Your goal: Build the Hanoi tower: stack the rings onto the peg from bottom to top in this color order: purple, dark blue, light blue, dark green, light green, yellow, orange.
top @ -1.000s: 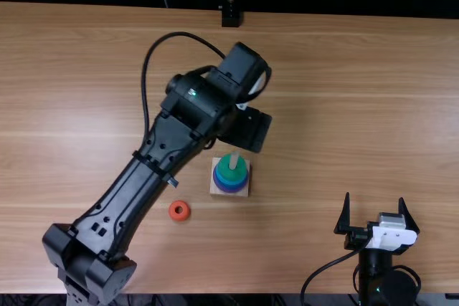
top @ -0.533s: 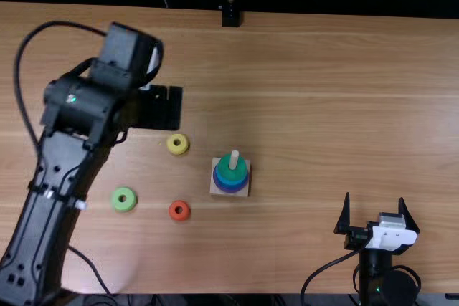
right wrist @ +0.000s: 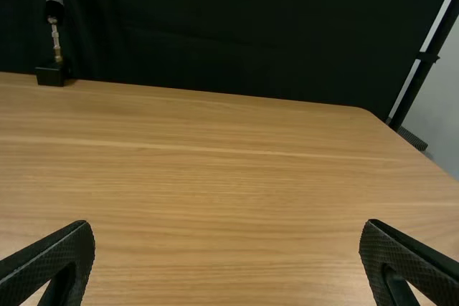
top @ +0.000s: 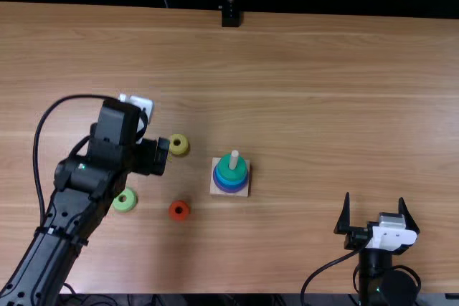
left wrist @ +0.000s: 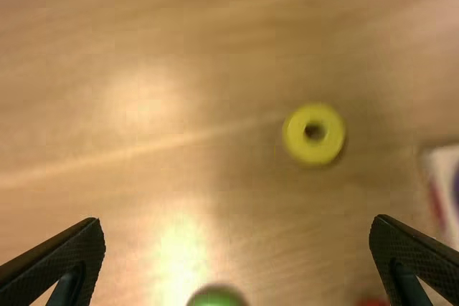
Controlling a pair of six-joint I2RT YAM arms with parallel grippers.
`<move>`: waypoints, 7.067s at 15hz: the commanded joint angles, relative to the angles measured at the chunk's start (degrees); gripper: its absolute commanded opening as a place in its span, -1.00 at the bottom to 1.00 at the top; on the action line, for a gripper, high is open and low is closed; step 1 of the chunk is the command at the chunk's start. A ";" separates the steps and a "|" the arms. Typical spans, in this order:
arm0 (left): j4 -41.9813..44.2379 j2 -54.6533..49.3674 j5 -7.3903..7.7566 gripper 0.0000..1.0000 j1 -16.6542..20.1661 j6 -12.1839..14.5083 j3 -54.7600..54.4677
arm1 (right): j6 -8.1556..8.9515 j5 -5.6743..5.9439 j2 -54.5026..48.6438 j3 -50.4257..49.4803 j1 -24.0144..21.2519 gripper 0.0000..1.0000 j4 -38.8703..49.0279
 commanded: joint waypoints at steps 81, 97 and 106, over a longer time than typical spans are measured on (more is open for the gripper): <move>-49.67 37.04 -0.33 -1.00 -26.79 -26.26 68.78 | 0.02 -0.27 -1.06 -0.49 -0.31 1.00 0.19; -49.67 41.17 5.89 0.55 -26.79 -25.94 67.90 | 0.02 -0.27 -1.06 -0.49 -0.31 1.00 0.19; -48.82 39.86 4.94 1.00 -17.91 -25.10 69.13 | 0.02 -0.27 -1.06 -0.49 -0.31 1.00 0.19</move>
